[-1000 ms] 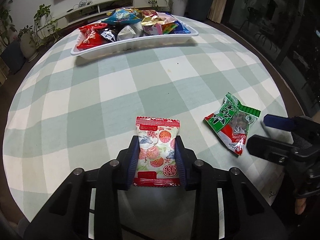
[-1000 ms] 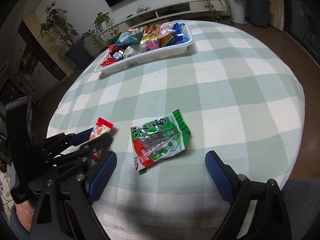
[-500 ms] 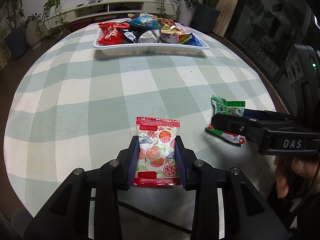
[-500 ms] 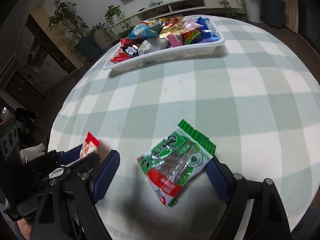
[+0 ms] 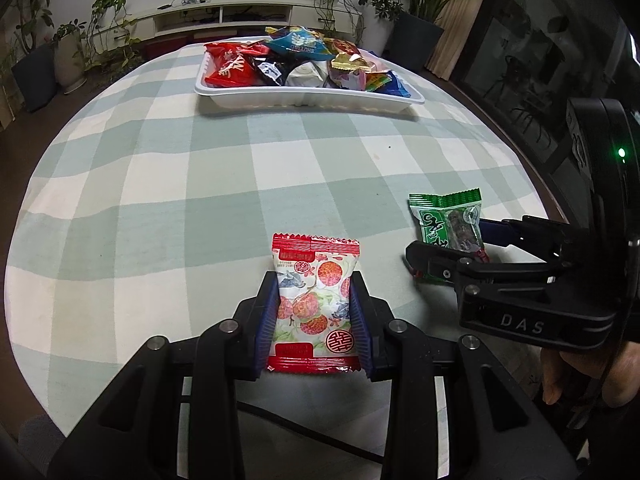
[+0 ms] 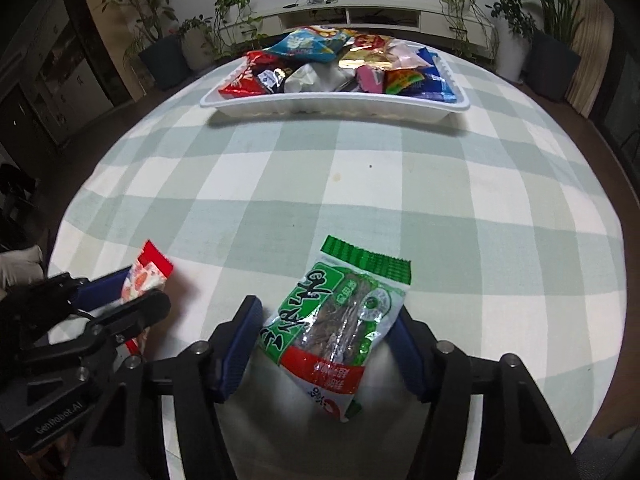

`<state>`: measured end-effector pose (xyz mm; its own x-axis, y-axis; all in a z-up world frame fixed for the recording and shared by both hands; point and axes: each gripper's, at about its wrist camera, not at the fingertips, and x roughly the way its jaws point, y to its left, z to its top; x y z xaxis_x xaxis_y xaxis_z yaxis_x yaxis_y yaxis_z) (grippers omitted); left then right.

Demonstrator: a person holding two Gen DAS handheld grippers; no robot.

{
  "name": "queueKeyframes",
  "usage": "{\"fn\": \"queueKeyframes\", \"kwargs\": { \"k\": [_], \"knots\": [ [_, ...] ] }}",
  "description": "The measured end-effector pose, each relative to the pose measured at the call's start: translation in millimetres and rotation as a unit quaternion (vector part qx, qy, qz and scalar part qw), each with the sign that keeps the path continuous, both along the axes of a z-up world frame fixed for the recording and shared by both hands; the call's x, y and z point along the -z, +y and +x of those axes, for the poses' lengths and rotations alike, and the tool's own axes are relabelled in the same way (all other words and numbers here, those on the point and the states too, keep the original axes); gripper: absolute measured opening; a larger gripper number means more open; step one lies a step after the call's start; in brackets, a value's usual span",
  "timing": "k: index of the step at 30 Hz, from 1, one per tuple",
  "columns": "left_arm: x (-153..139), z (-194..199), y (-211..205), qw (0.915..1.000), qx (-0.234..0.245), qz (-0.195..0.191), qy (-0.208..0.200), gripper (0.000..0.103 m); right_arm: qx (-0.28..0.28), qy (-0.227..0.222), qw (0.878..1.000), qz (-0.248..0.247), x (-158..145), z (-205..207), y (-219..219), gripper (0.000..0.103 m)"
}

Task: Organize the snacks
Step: 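Grasp the red-and-white candy pack with the left tool while the right tool grasps the green packet, then carry the candy pack and green packet into the white tray and release them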

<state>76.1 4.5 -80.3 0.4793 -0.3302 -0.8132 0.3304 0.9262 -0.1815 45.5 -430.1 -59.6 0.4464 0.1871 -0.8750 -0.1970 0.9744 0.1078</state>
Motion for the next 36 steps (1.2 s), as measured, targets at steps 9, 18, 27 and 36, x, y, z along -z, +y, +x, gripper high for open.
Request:
{"fn": "queueKeyframes", "kwargs": {
  "k": [9, 18, 27, 36],
  "knots": [
    [3, 0, -3, 1.0, 0.005, -0.001, 0.004, 0.032, -0.005, 0.006, 1.0, -0.012, -1, 0, -2, 0.038],
    [2, 1, -2, 1.0, 0.005, -0.007, 0.004, 0.032, -0.004, 0.008, 0.999, 0.03, -5, -3, -15, 0.027],
    [-23, 26, 8, 0.9992, -0.001, -0.04, -0.003, 0.032, 0.007, -0.022, 0.997, 0.076, -42, 14, -43, 0.026],
    [-86, 105, 17, 0.9969, -0.012, -0.06, -0.049, 0.032, 0.014, -0.089, 0.993, 0.08, -108, 84, -75, 0.026]
  ]
}}
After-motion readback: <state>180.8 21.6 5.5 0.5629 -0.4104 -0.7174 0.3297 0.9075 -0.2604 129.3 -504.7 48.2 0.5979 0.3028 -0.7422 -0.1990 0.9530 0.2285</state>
